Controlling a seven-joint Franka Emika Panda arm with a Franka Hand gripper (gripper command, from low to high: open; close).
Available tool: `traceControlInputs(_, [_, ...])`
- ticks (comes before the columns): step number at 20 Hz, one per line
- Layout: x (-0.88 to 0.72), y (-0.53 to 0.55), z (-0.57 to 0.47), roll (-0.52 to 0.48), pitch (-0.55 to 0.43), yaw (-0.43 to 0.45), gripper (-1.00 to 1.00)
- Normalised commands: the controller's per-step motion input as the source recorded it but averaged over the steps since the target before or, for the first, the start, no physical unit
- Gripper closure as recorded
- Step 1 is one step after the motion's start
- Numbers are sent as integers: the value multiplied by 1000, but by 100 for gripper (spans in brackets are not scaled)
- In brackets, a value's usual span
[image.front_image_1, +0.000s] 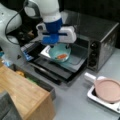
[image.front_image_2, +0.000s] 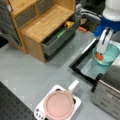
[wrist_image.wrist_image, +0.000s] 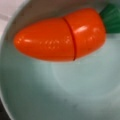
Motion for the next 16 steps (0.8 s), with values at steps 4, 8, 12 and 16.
traceControlInputs(4, [-43,-171,258,10,121,534,-100])
traceControlInputs(8, [33,-161,117,-17,156,444,-100])
traceControlInputs(12, [171,-154,25,-70,135,333,-100])
traceControlInputs(16, [264,-203,59,-140,132,403,-100])
